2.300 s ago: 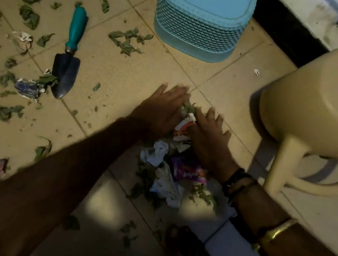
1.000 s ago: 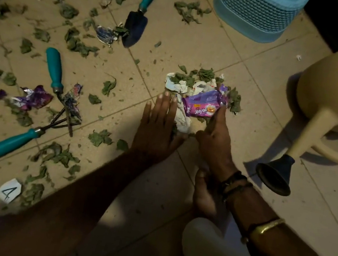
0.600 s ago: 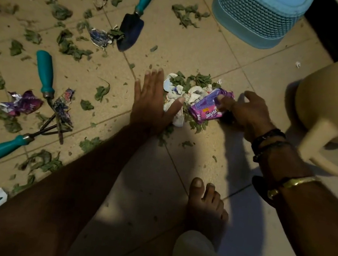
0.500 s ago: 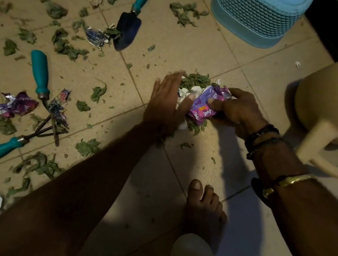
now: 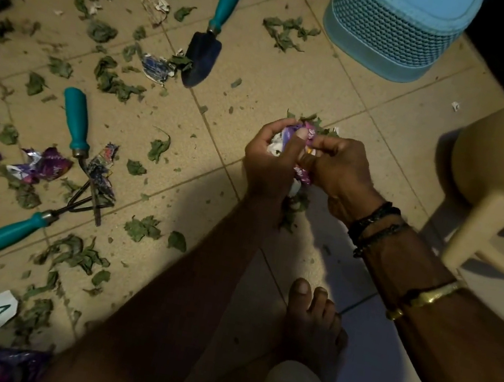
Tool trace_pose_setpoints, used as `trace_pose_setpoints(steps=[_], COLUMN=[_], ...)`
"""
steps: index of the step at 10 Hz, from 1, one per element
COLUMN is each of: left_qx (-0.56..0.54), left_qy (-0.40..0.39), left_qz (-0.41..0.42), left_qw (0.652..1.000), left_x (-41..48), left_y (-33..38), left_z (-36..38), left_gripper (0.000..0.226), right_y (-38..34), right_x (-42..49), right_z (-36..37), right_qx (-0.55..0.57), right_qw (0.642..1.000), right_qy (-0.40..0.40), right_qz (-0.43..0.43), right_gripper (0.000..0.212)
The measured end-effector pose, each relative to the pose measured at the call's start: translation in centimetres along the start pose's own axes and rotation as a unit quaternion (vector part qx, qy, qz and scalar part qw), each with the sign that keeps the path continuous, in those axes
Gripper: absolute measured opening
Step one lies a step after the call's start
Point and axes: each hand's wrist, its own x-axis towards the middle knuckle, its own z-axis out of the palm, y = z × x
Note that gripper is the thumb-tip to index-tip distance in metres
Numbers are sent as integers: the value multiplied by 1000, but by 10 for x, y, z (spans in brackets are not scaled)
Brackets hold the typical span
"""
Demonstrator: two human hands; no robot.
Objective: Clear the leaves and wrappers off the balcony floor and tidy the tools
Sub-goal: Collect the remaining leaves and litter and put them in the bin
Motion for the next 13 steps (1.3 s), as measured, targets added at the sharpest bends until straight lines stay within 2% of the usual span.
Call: trace_pose_setpoints(steps=[1, 2, 3, 4, 5, 6, 7, 8, 9, 10, 11, 12, 13], left_qx=[-124, -227, -331, -347, -334, -312, -362, -382, -368, -363, -373, -373, -404], left_qy=[40, 50, 33, 22, 8, 10, 15, 11, 68, 78, 32, 17, 16], left_qz=[-91, -157, -204, -208, -221, -256, -232, -221, -286, -300, -233, -212, -171], left_qw=[987, 960, 921, 914, 916, 915, 903, 897, 882, 879, 897, 903, 898], left_x=[9, 17, 27, 27, 18, 14, 15, 17, 4, 6, 9, 12, 8], left_y=[6, 13, 25, 32, 42, 42, 39, 41, 61, 55, 43, 31, 28], left_z=[-17, -30, -50, -63, -82, -93, -109, -114, -116, -120, -134, -143, -152], left_gripper=[26, 31, 40, 40, 41, 47, 68, 84, 33, 21, 76, 128, 138], right_y=[-21, -31, -22, 0, 33, 43, 34, 25, 36, 51, 57, 65, 83], right_x=[-12, -13, -4, 9, 25, 37, 61, 66, 40, 15, 8, 14, -4], right_z=[1, -6, -19, -28, -33, -22, 6, 22, 45, 46, 18, -7, -5], right_qx=[62, 89, 66, -33, -220, -310, -376, -417, -457, -422, -294, -322, -364], right_qw=[993, 991, 995, 989, 960, 934, 897, 862, 777, 759, 878, 908, 913], right_qy=[-95, -96, 10, 72, 69, 26, -35, -104, -207, -246, -99, 76, 81], right_qz=[-17, -28, -77, -121, -159, -177, -230, -268, -380, -430, -365, -256, -163], right_gripper=[32, 35, 25, 23, 39, 56, 69, 69, 64, 59, 44, 48, 77])
